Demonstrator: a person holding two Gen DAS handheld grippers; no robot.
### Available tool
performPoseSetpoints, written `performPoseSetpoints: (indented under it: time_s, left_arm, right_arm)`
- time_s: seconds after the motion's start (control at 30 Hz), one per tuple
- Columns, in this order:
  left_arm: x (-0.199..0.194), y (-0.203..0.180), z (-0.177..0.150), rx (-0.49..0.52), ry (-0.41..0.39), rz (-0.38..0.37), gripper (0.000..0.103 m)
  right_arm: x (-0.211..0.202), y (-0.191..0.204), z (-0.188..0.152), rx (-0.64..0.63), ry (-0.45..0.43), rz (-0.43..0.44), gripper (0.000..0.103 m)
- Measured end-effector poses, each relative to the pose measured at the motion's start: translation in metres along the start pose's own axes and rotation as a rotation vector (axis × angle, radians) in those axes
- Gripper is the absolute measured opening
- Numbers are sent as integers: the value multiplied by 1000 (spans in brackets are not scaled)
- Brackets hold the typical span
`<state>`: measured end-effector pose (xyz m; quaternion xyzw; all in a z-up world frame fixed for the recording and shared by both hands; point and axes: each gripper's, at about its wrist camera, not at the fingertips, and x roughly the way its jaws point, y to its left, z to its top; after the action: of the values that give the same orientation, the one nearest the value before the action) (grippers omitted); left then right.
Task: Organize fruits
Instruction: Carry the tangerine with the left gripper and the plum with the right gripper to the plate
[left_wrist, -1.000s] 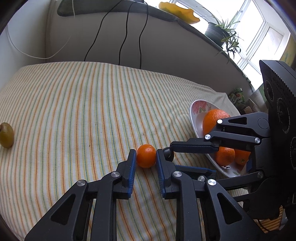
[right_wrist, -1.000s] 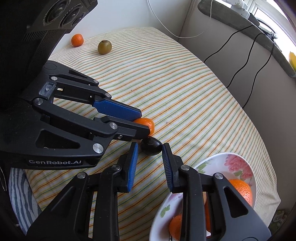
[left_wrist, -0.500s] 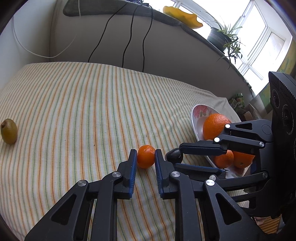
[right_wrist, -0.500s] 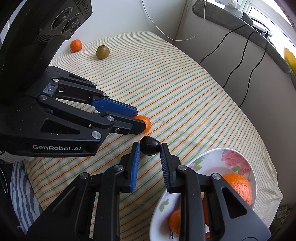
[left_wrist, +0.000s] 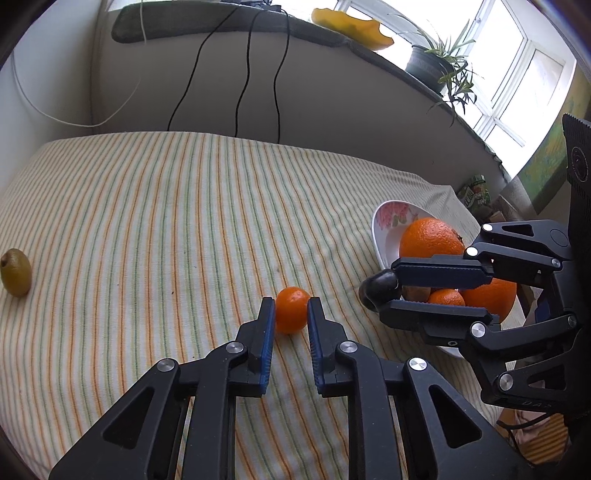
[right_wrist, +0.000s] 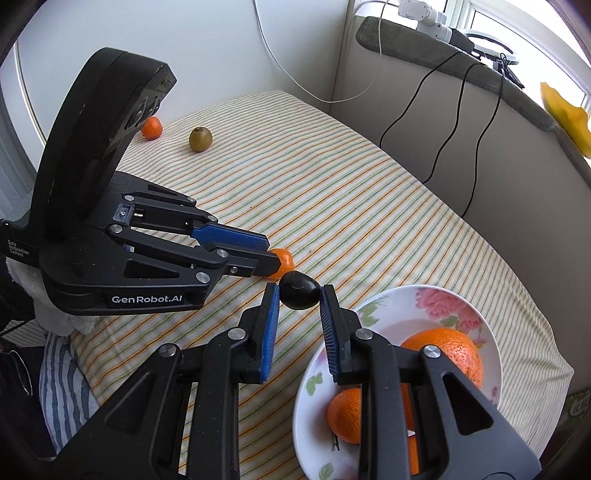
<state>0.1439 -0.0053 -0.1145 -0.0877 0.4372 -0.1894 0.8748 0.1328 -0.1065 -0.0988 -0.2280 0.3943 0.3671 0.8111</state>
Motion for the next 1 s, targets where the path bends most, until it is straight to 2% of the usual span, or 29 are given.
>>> performPoseSetpoints:
  time_s: [0.17,0.4,0.47,0.73,1.0]
  left_arm:
    - [8,-9,2,34,17,27,27]
    - [16,-17,1,79,32,62,27]
    - [15,-18,1,80,28,70,22]
    - [0,-22,5,60,-15,37,22]
    - [-9,-45,18,90,-55,-7,22]
  right_arm:
    - [-15,-7,-3,21,-27,-5,23]
    - [-34,-21,-10,61,-60,-22,23]
    - [-40,-27,-12,81,-73,-27,23]
    - [-65,-56,-24,161,-110,-57,23]
    - [-83,-80,-42,230,-119,-100,23]
